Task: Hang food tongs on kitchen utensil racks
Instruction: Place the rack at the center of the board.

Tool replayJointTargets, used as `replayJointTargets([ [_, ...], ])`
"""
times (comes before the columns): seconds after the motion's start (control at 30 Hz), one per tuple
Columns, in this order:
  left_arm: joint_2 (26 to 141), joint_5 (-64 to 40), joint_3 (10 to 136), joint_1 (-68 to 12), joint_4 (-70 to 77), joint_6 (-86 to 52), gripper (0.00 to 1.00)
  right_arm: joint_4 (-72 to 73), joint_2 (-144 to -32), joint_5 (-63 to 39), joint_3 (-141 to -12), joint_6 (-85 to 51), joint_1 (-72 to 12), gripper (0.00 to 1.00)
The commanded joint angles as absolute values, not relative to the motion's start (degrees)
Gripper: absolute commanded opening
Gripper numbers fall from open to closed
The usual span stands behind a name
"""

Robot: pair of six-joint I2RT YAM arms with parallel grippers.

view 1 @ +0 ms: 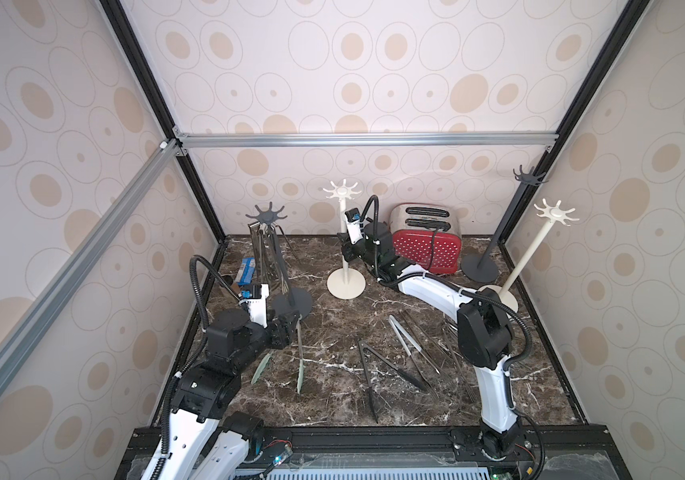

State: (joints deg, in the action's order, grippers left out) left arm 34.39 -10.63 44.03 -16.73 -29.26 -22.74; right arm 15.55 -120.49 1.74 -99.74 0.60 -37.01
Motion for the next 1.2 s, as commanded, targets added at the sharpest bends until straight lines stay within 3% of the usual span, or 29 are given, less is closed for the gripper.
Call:
replayJointTargets([
  [0.0,34.54,-11.04,44.13,-16.44,-28.47,-23.03,0.69,20.4,-120.5,2.54,-102.31,0.96,-37.22,0.0],
  [0.07,34.63,-11.16,44.13,-16.43,-28.4,-23.03,0.69,19.87,-120.53,2.96,-102.15,1.1,-37.18,0.01],
  [0.2,34.72,-11.21,44.12,-16.42,-28.39,-23.12,0.69,19.6,-120.6,3.34,-101.53,1.07,-37.17,0.25],
  [0.43,34.79,-11.2,44.04,-16.43,-28.4,-23.12,0.69,19.8,-120.07,3.25,-100.83,1.07,-37.12,0.36],
  [0.8,34.98,-9.58,44.46,-16.44,-30.17,-25.24,0.69,20.98,-116.12,2.76,-96.01,1.41,-37.14,0.73],
  [1.17,41.45,-8.32,48.92,-16.44,-41.06,-29.16,0.63,21.9,-104.88,4.12,-82.07,1.43,-37.17,0.78],
])
